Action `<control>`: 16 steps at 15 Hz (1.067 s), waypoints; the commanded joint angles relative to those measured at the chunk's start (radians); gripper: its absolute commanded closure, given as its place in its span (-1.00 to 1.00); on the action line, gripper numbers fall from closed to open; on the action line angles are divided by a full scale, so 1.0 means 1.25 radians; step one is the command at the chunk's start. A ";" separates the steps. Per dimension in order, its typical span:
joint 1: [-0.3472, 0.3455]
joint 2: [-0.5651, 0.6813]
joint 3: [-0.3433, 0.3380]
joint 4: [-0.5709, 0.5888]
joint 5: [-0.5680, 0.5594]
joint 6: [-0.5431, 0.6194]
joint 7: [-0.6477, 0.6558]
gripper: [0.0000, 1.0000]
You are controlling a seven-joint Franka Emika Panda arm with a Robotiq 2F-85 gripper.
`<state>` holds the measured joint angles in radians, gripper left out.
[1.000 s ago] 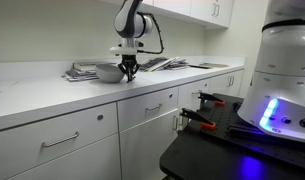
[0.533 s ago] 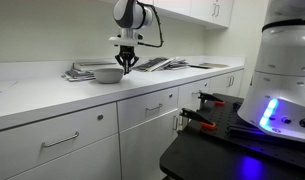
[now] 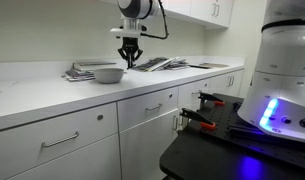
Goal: Move the pen to the left
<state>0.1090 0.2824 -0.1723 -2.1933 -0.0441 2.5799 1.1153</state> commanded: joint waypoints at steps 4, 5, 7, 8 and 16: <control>0.119 -0.033 0.002 -0.042 -0.137 -0.040 0.497 0.94; 0.132 -0.025 0.013 -0.034 -0.144 -0.047 0.571 0.94; 0.151 0.001 0.045 -0.007 -0.123 -0.048 0.690 0.94; 0.162 0.012 0.053 0.006 -0.125 -0.043 0.752 0.94; 0.178 0.193 0.100 0.206 -0.045 -0.058 0.933 0.94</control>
<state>0.3328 0.4451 -0.0565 -2.0402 -0.1417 2.5588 2.2484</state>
